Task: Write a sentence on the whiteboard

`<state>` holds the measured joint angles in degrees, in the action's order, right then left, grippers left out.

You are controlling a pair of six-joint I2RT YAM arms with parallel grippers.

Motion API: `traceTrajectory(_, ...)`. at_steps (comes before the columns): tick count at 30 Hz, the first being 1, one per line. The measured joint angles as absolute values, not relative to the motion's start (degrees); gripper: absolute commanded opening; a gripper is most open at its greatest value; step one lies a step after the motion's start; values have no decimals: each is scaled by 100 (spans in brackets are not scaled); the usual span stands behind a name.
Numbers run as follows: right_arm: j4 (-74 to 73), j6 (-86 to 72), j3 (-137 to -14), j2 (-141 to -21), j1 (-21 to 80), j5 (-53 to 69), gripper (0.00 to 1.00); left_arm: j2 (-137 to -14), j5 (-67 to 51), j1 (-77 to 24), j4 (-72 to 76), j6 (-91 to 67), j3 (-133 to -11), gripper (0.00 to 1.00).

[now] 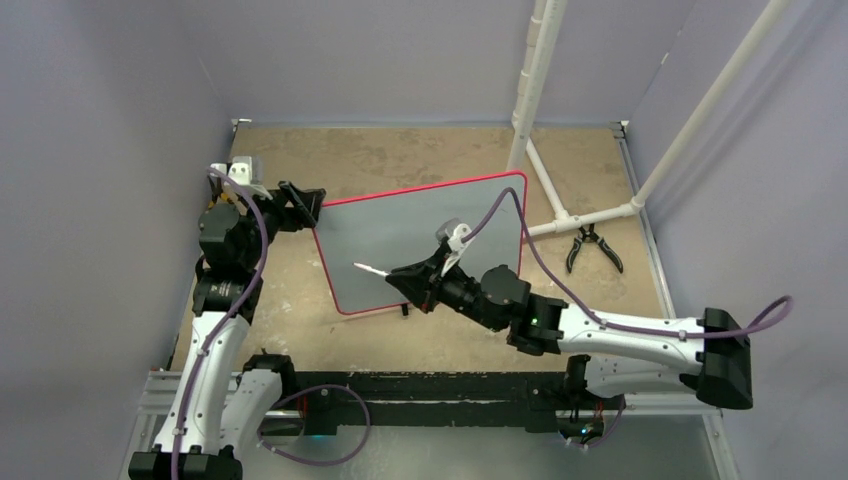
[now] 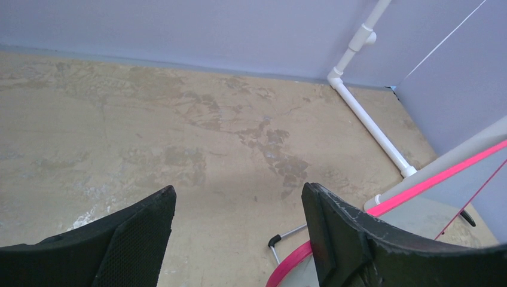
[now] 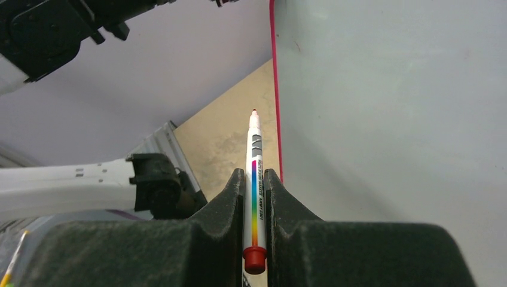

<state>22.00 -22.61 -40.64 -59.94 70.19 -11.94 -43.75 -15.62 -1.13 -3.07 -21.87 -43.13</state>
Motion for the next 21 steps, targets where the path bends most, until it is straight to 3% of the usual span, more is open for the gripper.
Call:
traceTrajectory(13, 2838, -1890, -5207, -7526, 7164, -2097, 0, -4226, -2045, -104, -123, -2145, -4222, 60)
traceTrajectory(21, 2877, -1752, -5531, -7861, 7164, -2300, 0, -4187, -2504, -99, 60, -2152, -4134, 66)
